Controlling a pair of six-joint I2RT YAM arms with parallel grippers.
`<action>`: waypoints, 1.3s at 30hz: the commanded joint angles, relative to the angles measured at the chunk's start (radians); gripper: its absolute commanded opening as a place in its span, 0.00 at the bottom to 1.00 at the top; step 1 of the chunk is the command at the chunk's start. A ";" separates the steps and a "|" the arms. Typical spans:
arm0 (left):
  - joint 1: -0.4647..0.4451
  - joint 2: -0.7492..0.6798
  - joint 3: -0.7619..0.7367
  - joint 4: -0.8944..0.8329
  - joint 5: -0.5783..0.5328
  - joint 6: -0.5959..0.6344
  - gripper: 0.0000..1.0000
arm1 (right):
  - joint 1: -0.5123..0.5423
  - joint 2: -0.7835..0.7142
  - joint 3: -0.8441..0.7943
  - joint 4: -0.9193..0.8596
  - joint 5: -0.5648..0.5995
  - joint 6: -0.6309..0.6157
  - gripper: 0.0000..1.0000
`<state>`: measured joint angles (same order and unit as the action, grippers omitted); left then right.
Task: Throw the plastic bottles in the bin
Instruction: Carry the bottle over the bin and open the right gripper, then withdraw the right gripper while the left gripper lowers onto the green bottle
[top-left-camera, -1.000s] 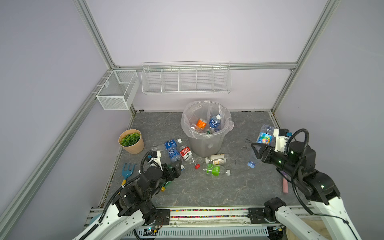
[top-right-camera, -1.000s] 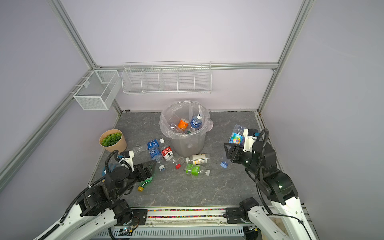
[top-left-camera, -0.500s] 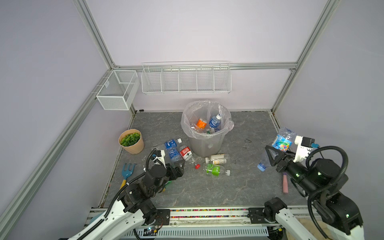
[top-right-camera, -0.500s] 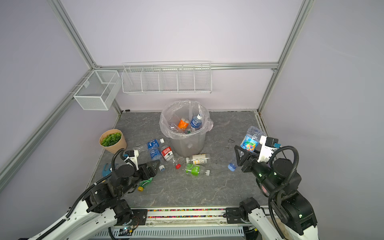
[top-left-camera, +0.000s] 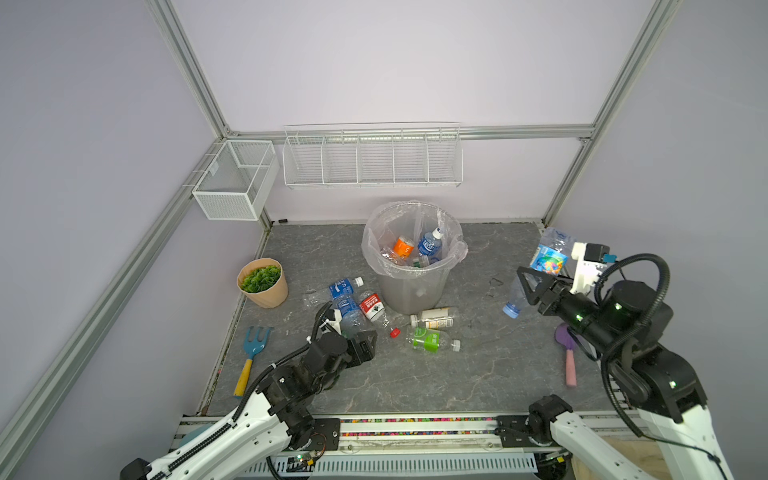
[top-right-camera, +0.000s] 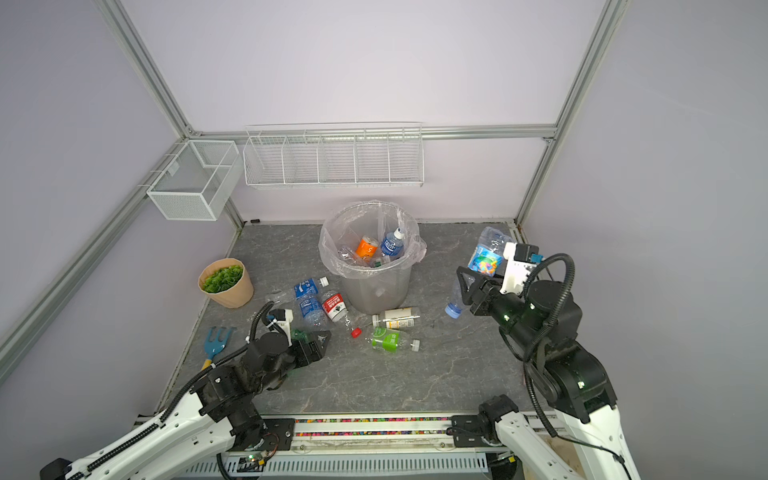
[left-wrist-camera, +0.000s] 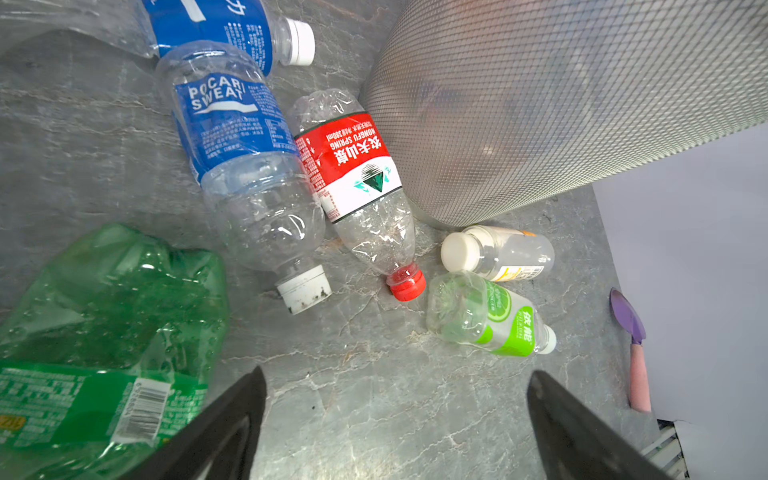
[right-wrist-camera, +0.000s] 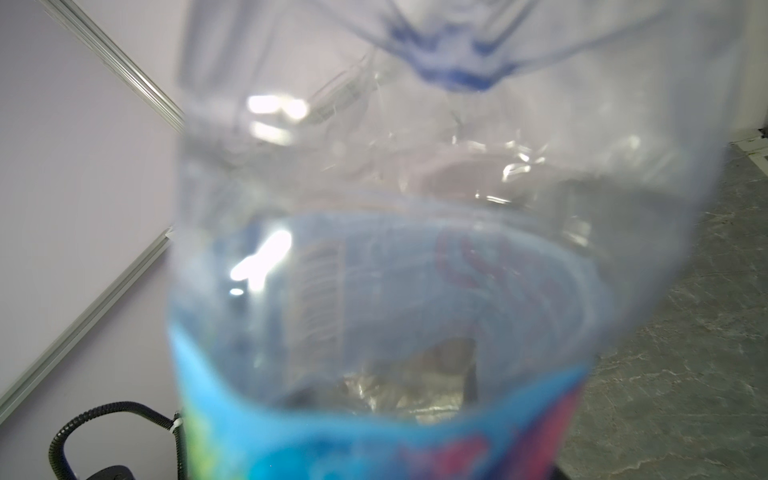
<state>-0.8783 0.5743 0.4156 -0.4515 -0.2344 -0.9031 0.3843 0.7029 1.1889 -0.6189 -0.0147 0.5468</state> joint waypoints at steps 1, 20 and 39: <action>-0.006 -0.034 -0.023 0.016 -0.003 -0.039 0.97 | 0.006 0.084 0.038 0.079 -0.066 0.005 0.11; -0.005 -0.132 0.011 -0.090 -0.029 -0.049 0.97 | 0.189 0.627 0.499 0.081 -0.029 -0.084 0.12; -0.005 -0.176 0.069 -0.188 -0.089 -0.013 0.97 | 0.235 0.725 0.592 -0.136 0.202 -0.195 0.88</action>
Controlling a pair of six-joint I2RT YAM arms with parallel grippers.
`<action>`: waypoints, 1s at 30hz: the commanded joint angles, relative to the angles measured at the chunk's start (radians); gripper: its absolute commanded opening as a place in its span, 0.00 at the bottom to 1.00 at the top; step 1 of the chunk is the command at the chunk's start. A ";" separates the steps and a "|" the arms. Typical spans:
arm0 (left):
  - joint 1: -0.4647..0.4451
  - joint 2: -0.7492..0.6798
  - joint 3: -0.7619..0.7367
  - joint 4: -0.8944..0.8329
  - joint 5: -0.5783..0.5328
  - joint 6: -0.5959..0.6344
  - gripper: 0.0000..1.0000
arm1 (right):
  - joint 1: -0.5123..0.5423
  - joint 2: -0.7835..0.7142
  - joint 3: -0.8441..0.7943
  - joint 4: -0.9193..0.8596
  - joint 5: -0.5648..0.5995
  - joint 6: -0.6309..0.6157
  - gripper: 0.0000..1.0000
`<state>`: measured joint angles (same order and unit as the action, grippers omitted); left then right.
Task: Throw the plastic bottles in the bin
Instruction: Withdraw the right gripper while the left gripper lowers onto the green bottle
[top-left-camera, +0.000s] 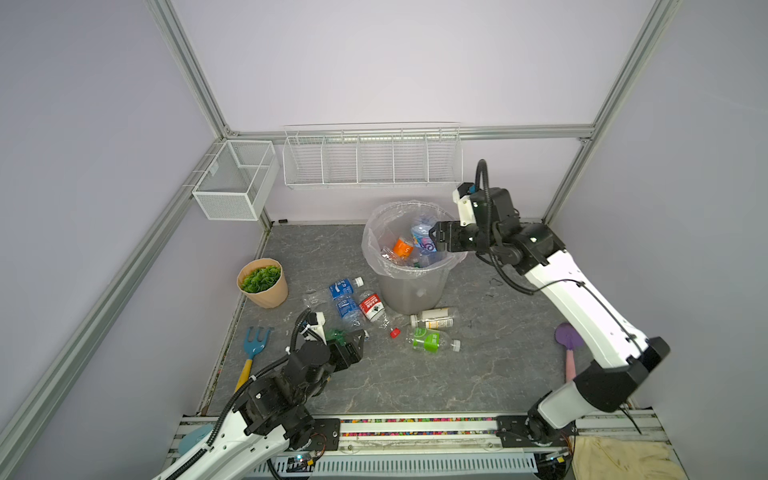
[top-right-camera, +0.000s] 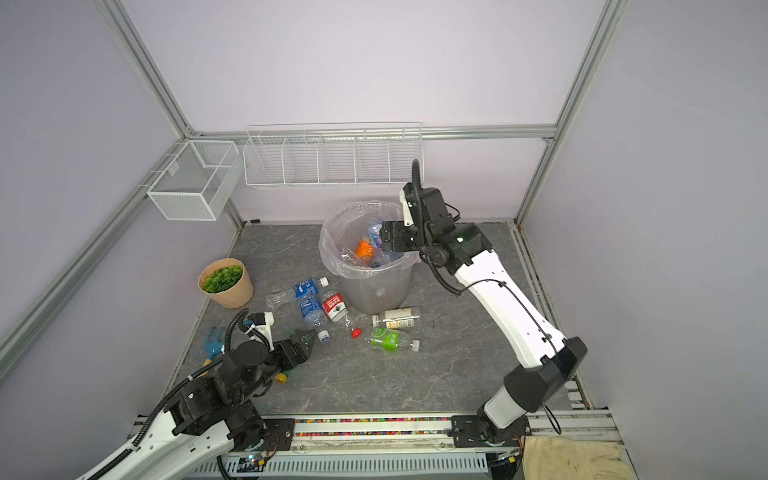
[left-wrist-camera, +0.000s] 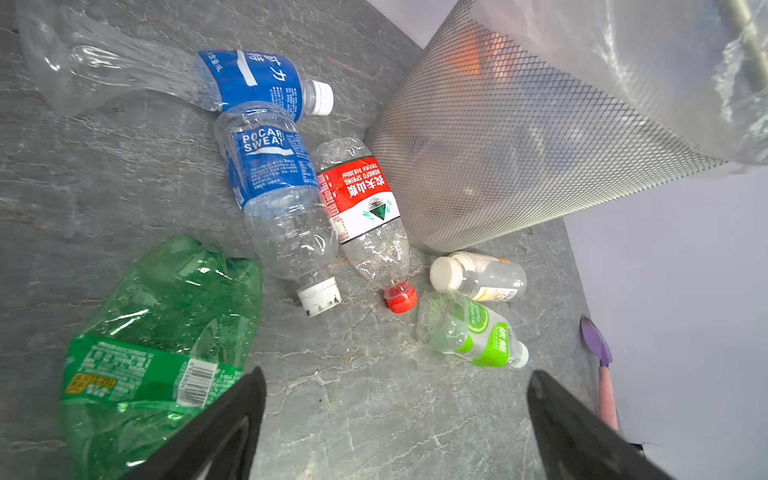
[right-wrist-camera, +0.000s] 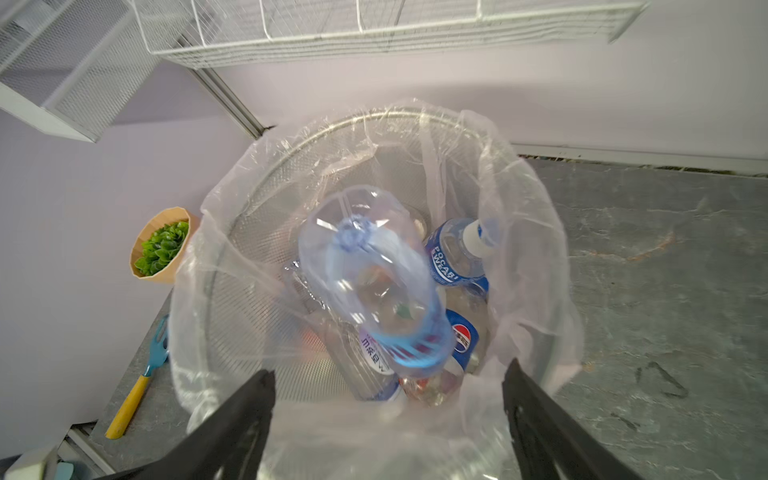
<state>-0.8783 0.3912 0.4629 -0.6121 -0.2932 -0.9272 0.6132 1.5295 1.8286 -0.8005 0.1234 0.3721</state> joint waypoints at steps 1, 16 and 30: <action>-0.006 0.016 0.023 -0.028 -0.030 0.013 0.97 | 0.007 -0.124 -0.076 0.055 0.064 -0.019 0.88; -0.001 0.134 0.106 -0.177 -0.129 0.037 1.00 | 0.005 -0.392 -0.337 0.097 0.077 0.019 0.88; 0.196 0.353 0.103 -0.110 0.004 0.153 0.99 | -0.007 -0.491 -0.490 0.081 0.095 0.034 0.88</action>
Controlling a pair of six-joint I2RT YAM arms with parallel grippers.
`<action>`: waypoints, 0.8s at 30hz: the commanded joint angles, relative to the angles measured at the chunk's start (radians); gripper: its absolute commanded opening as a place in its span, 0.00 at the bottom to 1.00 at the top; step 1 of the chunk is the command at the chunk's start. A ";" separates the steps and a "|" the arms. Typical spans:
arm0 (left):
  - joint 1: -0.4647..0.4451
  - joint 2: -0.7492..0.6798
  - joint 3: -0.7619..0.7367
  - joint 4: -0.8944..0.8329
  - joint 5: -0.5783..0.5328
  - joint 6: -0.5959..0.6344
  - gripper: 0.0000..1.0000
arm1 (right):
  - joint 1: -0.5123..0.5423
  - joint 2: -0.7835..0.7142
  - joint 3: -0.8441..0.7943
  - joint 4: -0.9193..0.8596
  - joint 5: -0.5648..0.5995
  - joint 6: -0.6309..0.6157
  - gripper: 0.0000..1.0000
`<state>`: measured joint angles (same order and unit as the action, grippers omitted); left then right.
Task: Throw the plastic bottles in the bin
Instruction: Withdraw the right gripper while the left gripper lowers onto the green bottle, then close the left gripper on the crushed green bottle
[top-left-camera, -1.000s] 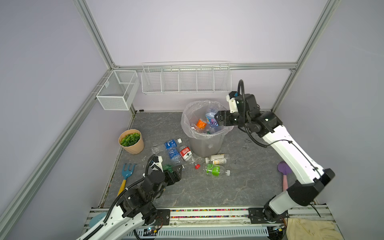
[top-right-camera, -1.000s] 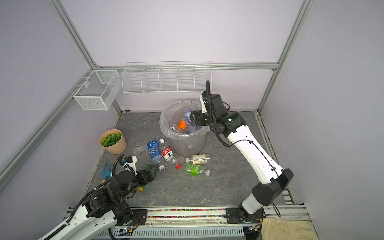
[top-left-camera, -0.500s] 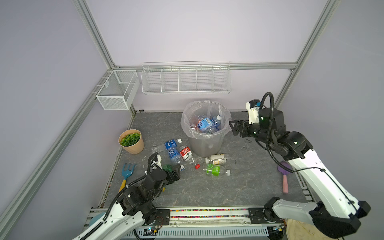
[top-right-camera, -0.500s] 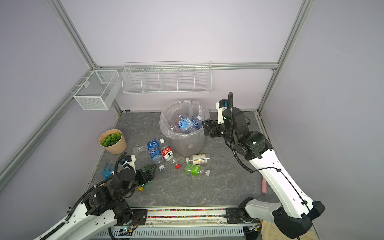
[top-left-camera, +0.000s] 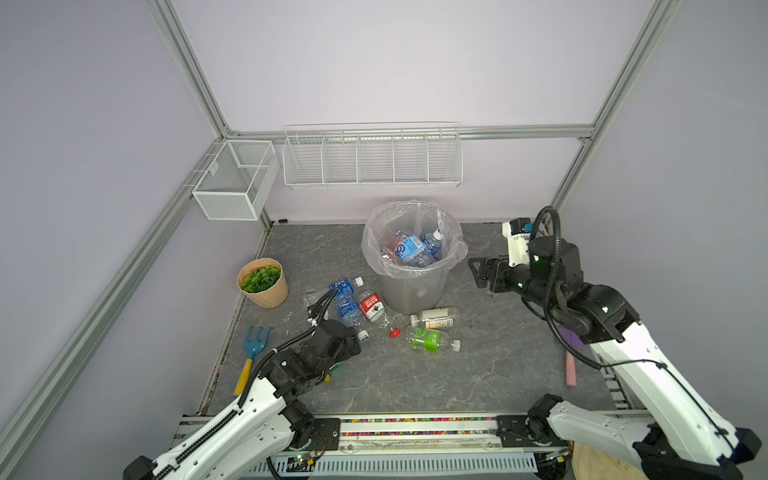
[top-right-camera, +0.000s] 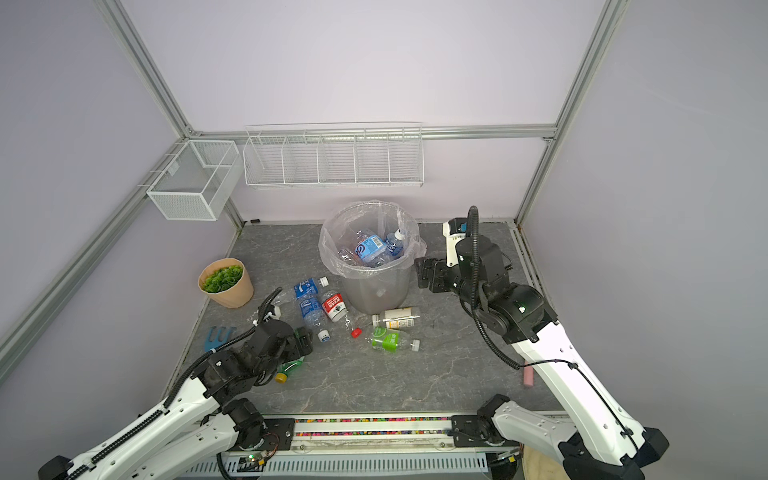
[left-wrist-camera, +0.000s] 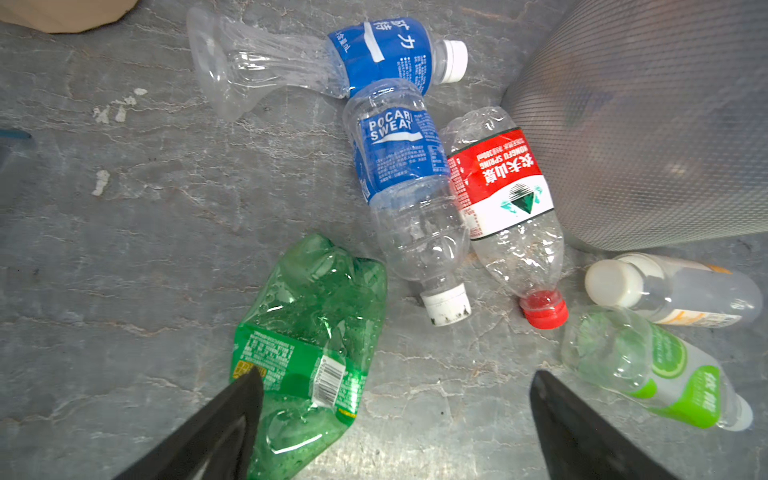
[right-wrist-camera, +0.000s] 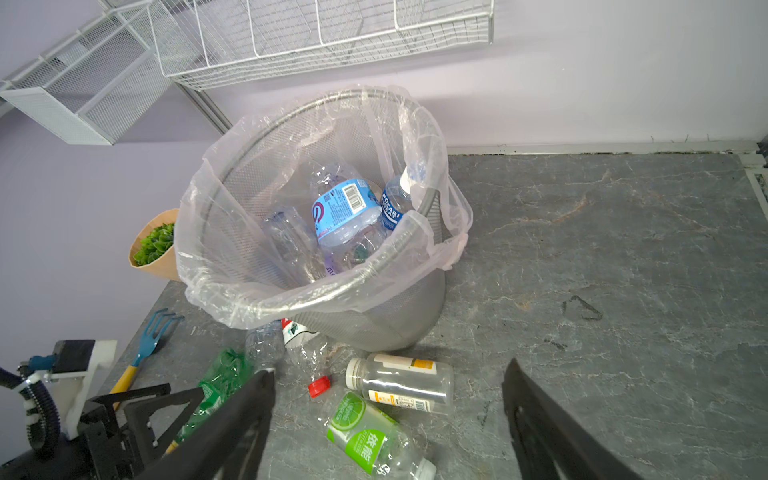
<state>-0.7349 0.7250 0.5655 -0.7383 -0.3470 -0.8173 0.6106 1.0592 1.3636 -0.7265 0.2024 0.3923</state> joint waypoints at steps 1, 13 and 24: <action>0.081 0.024 -0.009 0.031 0.088 0.053 0.99 | -0.006 -0.025 -0.031 0.007 0.016 0.016 0.88; 0.206 0.145 -0.113 0.133 0.172 0.087 0.99 | -0.039 -0.079 -0.107 0.004 0.010 0.034 0.88; 0.206 0.195 -0.191 0.237 0.236 0.060 0.99 | -0.068 -0.111 -0.145 0.002 -0.011 0.062 0.88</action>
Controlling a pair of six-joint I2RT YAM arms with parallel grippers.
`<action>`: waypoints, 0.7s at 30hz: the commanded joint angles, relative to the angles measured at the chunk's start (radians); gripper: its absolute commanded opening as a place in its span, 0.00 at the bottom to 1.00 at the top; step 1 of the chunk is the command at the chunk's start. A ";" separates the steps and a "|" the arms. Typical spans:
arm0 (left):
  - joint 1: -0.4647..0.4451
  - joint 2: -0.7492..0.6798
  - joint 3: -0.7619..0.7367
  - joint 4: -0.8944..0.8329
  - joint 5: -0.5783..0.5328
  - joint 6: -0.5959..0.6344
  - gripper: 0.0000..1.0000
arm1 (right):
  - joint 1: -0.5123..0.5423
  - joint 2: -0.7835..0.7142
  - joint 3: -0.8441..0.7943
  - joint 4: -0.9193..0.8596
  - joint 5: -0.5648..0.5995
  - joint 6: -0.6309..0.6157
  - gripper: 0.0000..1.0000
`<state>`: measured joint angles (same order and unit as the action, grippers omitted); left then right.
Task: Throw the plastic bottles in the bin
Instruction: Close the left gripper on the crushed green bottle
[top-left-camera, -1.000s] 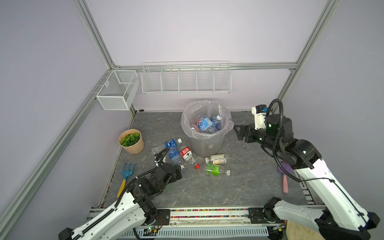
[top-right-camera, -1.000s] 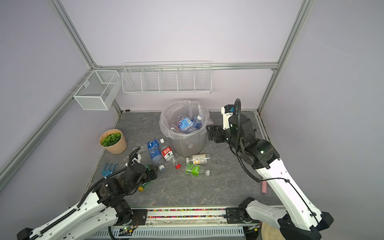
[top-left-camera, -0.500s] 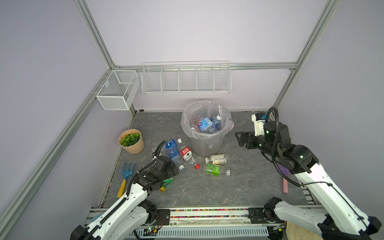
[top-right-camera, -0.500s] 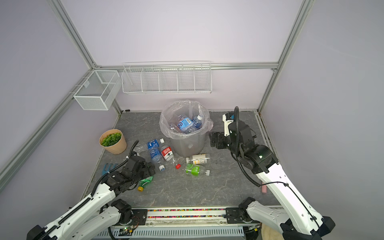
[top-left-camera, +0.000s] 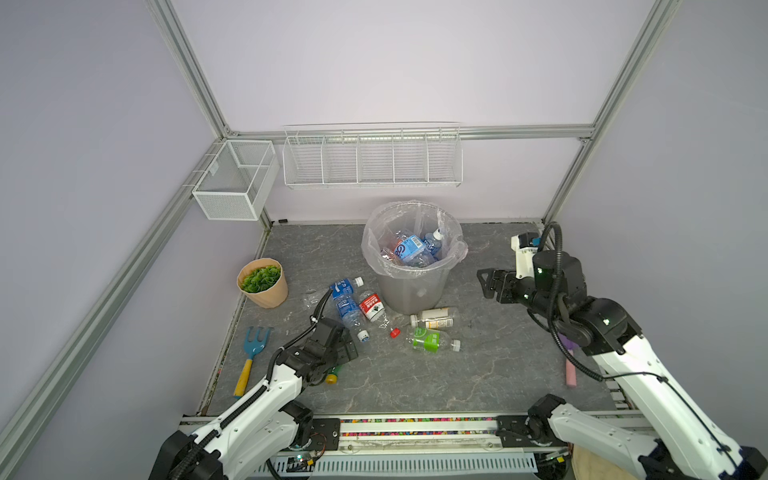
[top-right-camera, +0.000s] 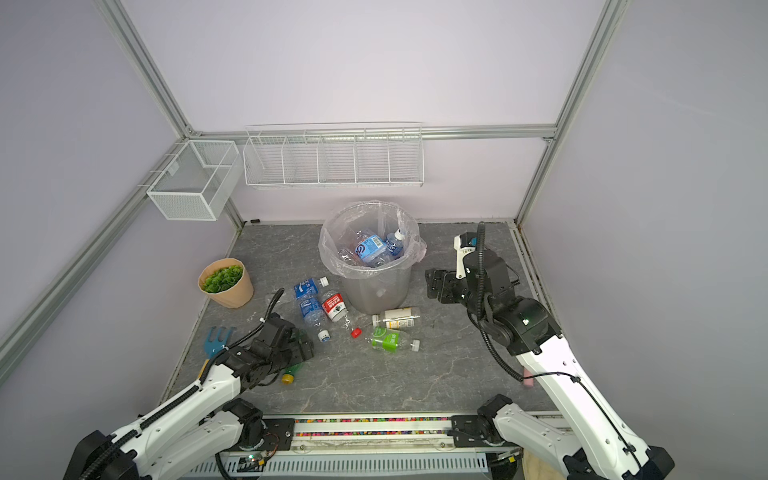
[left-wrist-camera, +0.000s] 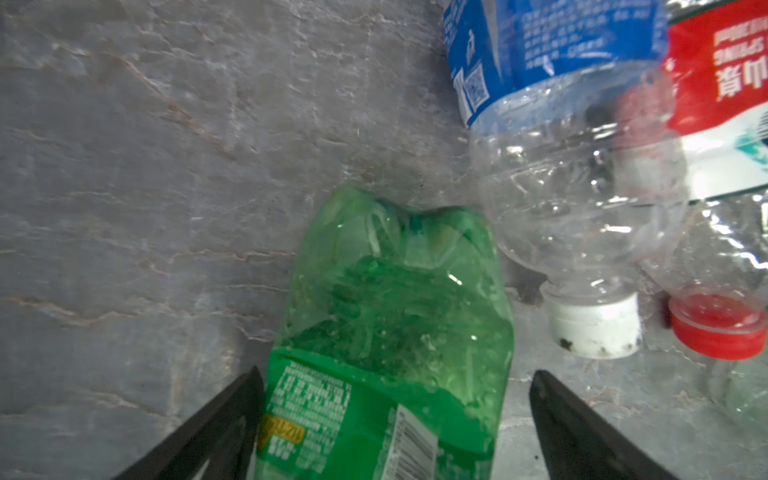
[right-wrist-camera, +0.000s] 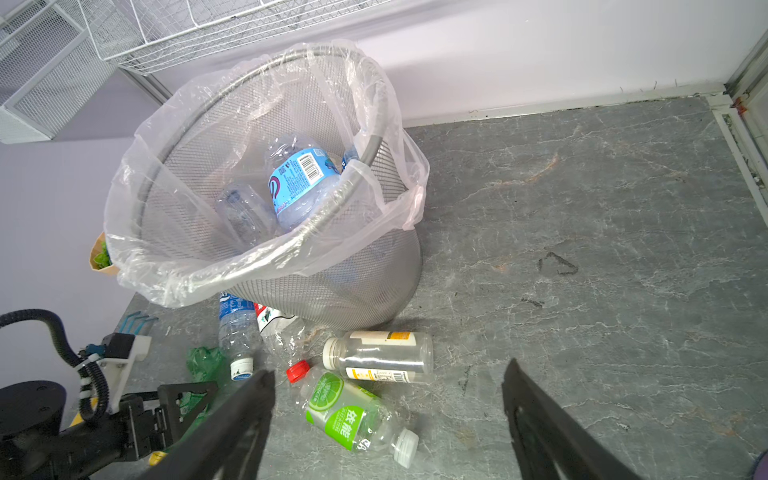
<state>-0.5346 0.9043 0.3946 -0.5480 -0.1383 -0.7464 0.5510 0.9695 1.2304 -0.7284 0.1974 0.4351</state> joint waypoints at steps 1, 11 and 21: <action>0.005 0.024 -0.023 0.055 0.030 -0.014 1.00 | -0.010 -0.024 -0.014 0.004 -0.006 0.022 0.88; 0.004 0.080 -0.047 0.112 0.064 -0.033 0.75 | -0.023 -0.053 -0.036 -0.004 -0.008 0.034 0.88; 0.001 0.009 -0.041 0.063 0.043 -0.036 0.32 | -0.036 -0.076 -0.055 -0.011 -0.013 0.041 0.88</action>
<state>-0.5331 0.9447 0.3595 -0.4389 -0.0742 -0.7776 0.5224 0.9123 1.1969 -0.7326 0.1925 0.4629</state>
